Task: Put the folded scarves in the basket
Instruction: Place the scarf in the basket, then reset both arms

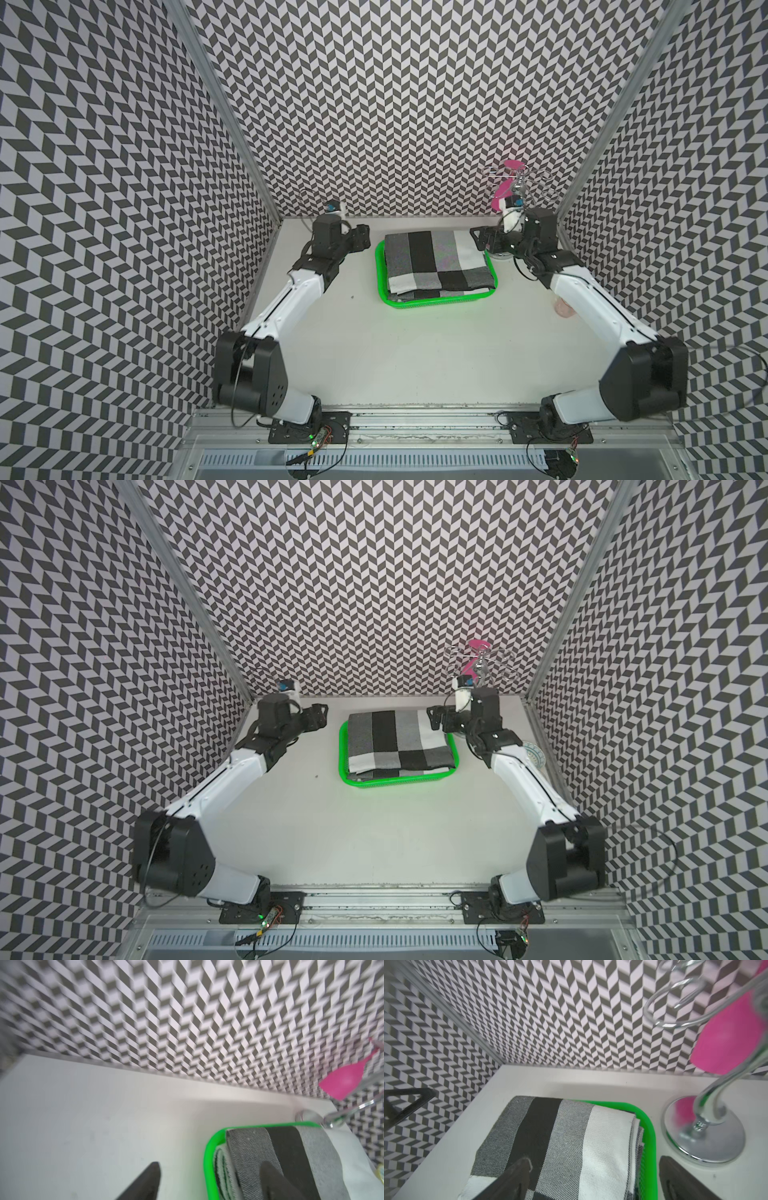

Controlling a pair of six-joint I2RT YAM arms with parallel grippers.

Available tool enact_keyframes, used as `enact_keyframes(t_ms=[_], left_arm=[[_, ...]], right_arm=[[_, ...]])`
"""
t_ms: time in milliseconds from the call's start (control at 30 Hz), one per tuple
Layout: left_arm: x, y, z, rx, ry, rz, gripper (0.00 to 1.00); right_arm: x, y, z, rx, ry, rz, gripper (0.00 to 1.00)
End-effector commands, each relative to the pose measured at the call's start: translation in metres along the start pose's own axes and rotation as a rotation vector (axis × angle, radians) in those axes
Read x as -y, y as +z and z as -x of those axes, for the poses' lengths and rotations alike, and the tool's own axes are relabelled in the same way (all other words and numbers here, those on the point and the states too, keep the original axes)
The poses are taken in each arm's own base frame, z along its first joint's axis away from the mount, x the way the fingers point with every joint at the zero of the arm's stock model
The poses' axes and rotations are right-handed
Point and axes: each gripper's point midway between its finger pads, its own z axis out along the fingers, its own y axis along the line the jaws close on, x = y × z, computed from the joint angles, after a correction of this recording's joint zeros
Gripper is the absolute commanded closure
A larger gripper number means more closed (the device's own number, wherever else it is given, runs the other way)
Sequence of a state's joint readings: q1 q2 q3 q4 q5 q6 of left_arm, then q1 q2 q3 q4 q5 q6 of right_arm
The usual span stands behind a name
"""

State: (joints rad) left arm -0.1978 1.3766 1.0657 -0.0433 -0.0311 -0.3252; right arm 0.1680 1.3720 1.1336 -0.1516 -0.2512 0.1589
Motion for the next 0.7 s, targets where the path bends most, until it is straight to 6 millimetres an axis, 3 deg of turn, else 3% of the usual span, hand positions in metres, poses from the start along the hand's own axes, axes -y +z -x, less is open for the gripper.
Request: enact_keyframes(t_ms=[0, 167, 433, 567, 667], left_arm=[[-0.033, -0.038, 0.003, 0.187, 0.104, 0.121, 0.01], [-0.060, -0.060, -0.036, 0.289, 0.184, 0.179, 0.01], [-0.090, -0.032, -0.093, 0.215, 0.264, 0.240, 0.00], [-0.095, -0.027, -0.115, 0.217, 0.285, 0.192, 0.01], [-0.093, -0.025, -0.114, 0.219, 0.304, 0.162, 0.00]], right_arm=[[0.024, -0.032, 0.006, 0.164, 0.041, -0.054, 0.01], [0.066, -0.054, -0.031, 0.211, 0.072, -0.104, 0.00], [0.100, -0.066, -0.105, 0.297, -0.144, -0.243, 0.00], [0.117, -0.071, -0.128, 0.346, -0.138, -0.322, 0.00], [0.117, -0.062, -0.125, 0.348, -0.139, -0.286, 0.00]])
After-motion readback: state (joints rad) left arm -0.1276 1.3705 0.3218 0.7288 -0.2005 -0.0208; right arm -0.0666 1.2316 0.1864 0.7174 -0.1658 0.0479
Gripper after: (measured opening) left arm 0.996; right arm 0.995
